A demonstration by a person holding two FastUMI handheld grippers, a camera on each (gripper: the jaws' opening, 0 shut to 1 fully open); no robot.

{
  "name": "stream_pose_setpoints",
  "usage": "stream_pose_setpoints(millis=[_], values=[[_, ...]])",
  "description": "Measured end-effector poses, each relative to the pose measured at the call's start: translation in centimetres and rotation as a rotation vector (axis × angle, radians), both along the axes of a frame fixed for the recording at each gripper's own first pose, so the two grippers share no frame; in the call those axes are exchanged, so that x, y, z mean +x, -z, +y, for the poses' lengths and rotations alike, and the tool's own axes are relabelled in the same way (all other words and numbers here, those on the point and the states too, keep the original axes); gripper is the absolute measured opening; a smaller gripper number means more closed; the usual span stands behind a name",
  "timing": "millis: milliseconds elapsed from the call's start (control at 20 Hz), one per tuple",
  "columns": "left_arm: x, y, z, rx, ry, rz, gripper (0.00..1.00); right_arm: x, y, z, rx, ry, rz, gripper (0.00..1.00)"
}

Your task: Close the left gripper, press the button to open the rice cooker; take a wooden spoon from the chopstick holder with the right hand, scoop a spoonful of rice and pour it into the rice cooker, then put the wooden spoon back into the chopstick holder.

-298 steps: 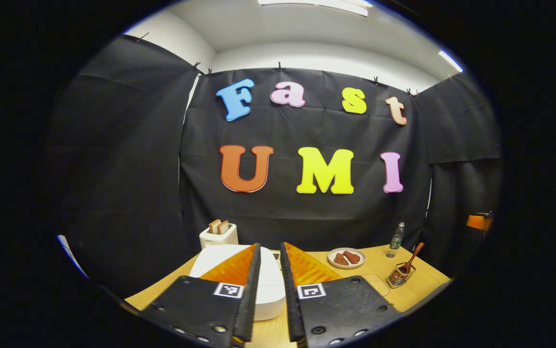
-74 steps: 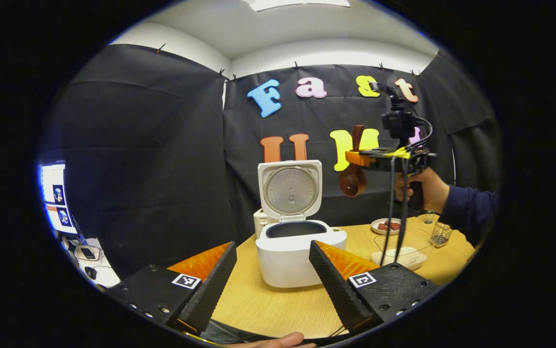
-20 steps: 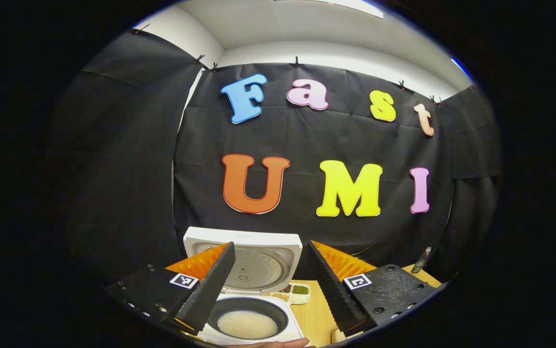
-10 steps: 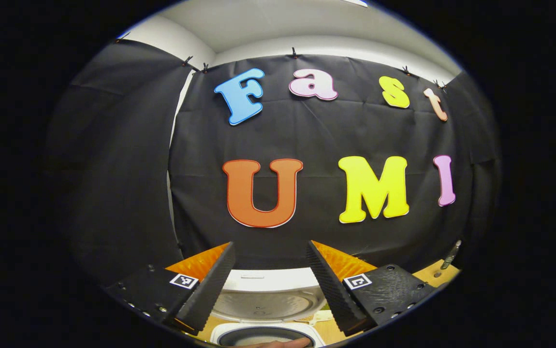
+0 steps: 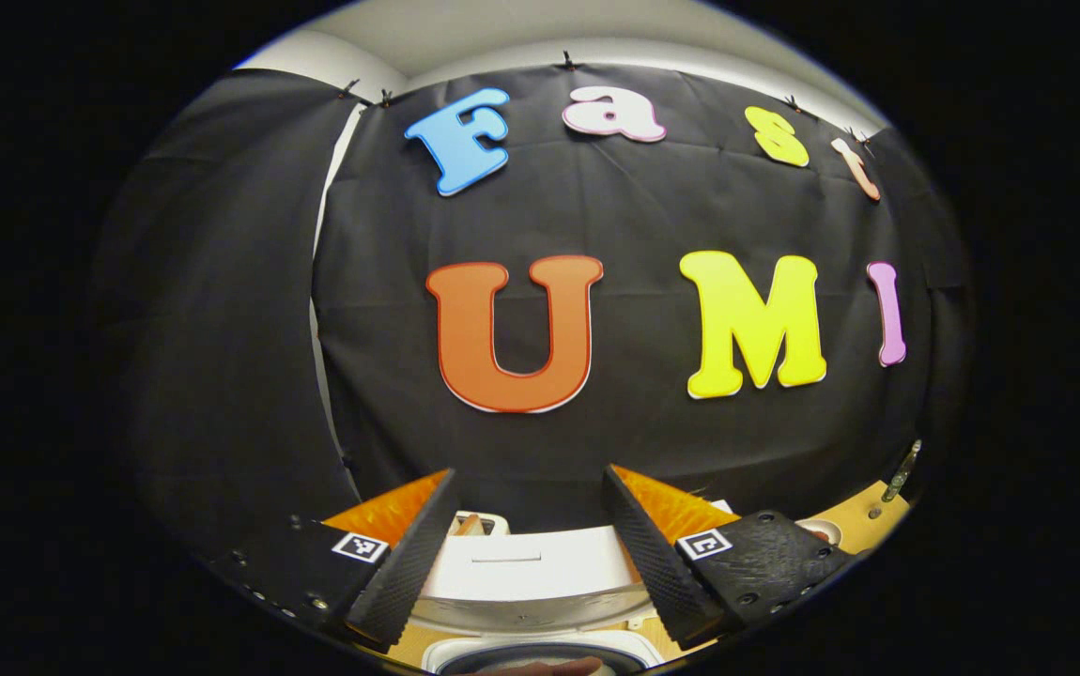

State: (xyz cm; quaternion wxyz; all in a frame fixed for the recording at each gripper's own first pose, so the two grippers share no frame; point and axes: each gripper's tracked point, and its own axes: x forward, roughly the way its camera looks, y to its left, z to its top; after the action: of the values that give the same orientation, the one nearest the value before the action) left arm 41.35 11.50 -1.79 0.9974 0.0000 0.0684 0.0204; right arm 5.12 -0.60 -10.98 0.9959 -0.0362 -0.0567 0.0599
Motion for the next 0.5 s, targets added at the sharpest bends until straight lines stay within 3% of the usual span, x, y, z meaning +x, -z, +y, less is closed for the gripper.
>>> stream_pose_setpoints(millis=[50, 150, 250, 500], values=[[-0.1, -0.1, 0.0, -0.022, -0.005, 0.020, 0.98, -0.4, -0.1, -0.1, 0.010, 0.007, 0.006, 1.00], [-0.3, 0.5, 1.1, 0.008, -0.052, 0.041, 0.98, -1.3, -0.1, 0.0, 0.033, 0.006, 0.021, 0.96], [-0.8, 0.3, 0.9, 0.008, -0.055, 0.029, 0.92, -1.9, 0.2, 0.5, 0.039, -0.003, 0.035, 1.00], [-4.8, 0.7, 0.4, 0.006, -0.047, 0.040, 0.92, -4.6, 0.4, 0.8, 0.041, -0.022, 0.026, 0.97]])
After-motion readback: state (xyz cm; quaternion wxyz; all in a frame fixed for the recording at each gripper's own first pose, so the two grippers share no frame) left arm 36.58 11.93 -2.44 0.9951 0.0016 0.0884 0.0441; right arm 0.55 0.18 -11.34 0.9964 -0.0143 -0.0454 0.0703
